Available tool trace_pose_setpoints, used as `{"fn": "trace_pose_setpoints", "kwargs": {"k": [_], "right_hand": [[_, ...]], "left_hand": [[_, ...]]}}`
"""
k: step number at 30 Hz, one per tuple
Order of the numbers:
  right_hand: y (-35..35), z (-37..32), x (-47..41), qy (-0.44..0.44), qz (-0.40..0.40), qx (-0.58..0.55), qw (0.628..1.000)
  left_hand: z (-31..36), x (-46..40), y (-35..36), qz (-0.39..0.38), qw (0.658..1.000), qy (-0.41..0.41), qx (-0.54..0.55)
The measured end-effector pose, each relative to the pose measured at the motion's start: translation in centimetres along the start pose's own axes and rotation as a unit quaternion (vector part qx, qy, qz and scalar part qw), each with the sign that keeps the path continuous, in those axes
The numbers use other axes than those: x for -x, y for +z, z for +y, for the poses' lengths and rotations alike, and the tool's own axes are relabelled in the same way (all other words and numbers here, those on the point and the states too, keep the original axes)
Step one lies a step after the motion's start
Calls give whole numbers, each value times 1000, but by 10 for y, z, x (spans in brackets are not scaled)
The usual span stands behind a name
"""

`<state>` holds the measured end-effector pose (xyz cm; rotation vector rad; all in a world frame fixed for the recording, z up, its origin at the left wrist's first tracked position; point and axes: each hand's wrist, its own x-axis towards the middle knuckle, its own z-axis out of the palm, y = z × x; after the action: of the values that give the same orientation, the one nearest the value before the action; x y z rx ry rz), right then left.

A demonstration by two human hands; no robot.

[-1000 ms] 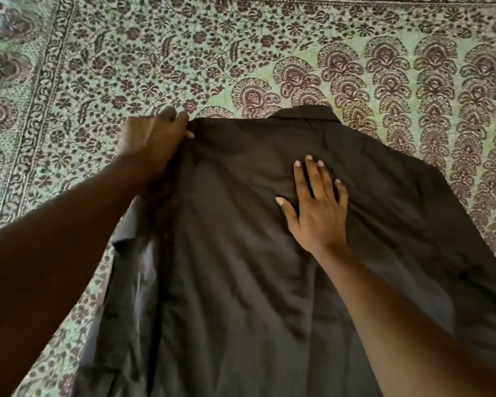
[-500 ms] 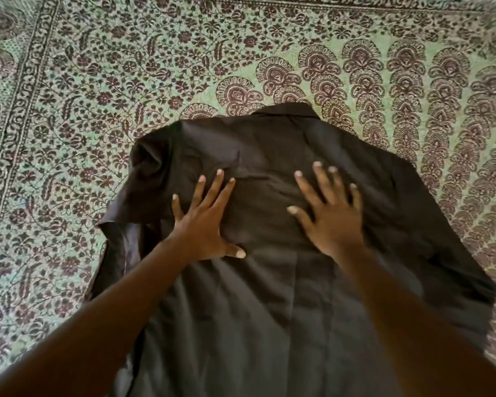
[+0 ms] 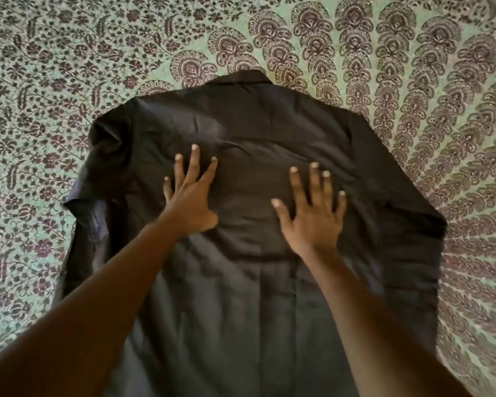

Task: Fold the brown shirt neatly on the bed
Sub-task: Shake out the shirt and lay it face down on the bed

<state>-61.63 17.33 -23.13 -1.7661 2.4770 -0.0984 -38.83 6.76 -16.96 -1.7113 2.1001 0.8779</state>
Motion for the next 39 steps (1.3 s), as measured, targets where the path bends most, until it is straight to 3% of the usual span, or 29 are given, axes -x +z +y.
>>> {"fn": "trace_pose_setpoints", "kwargs": {"k": [3,5,9,10,16,18,21,23,24,30,34,36,39], "right_hand": [[-5,21,-10,134,31,-24,990],[-11,-7,-8,157,60,-35,985],[-5,-58,41,-122,-13,-44,992],[-2,-51,55,-129,-25,-33,991],[-7,37,105,163,21,-18,986],[-11,22,105,187,45,-45,980],[-6,-36,113,20,34,-70,997],[4,-59,136,-85,-8,-53,995],[8,-55,149,-85,-17,-35,996],[-4,28,246,84,-21,21,996],[-10,6,258,180,13,-35,983],[-8,-34,250,101,37,-37,993],[10,-82,262,-62,-7,-29,998]], "left_hand": [[-5,38,50,58,995,81,-1],[-7,60,85,110,991,72,-9],[-20,92,120,202,976,30,-82],[-27,102,126,212,973,18,-86],[-41,170,166,263,942,-208,15],[-24,167,161,271,943,-192,22],[-11,155,164,268,961,-63,-36],[-19,161,175,263,961,-80,-28],[-25,169,182,266,959,-102,-17],[-66,263,229,259,958,-124,-25],[-64,279,232,275,954,-118,-6],[-67,261,219,289,954,-85,-4],[-83,247,218,277,959,-54,-39]]}}
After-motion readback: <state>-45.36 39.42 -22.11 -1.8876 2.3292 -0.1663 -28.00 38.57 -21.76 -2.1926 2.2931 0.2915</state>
